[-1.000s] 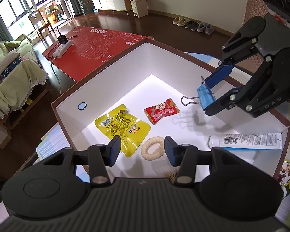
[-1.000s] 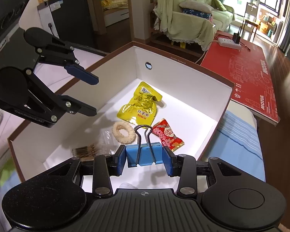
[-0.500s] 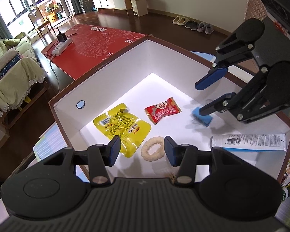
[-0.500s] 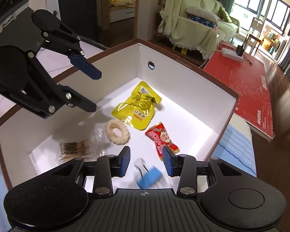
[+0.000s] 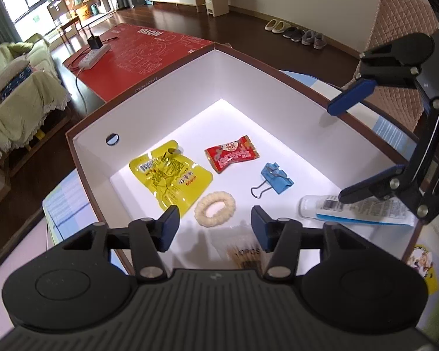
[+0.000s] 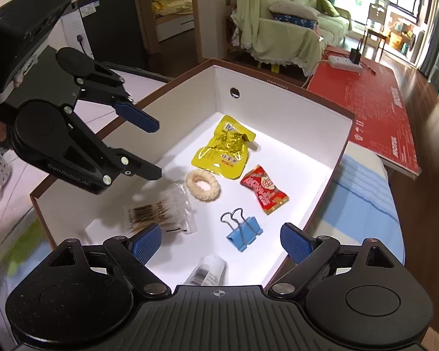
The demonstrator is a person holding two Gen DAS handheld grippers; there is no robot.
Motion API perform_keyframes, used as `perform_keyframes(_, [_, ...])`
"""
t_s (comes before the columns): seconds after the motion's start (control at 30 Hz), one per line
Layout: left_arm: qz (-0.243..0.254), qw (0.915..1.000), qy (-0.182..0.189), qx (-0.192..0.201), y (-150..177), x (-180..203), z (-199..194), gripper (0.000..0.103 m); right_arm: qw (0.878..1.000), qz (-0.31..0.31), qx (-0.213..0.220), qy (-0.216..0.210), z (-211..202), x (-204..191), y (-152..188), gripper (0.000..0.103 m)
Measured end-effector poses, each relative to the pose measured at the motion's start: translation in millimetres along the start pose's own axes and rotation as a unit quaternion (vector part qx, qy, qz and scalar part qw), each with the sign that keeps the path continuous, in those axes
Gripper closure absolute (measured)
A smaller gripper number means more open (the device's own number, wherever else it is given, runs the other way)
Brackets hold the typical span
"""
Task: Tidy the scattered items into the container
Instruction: 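Move both tools back from the box toward the pile of items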
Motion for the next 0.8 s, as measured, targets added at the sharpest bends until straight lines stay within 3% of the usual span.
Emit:
perform_keyframes(0.37, [-0.017,0.9993,-0.032,0.009,2.3,12.9,-29.8,0.026,0.999,0.034,0.006,0.007,-22.1,-15.1,7.6,0.012])
perform_keyframes(0.8, [-0.025,0.9976,-0.061,0.021,6.1,31.4,-69.4,0.021,0.997,0.061,0.027,0.029,-56.2,-36.6,16.6,0.012])
Point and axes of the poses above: each gripper's, at about its wrist camera, not at the fingertips, and z roughly the way its jaws point, x to its right, y to its underside, the point moved 8 cm from there along z, roughly the way its jaws point, and after that the axes turned 1 degree about -z, right-handed, at the moved point
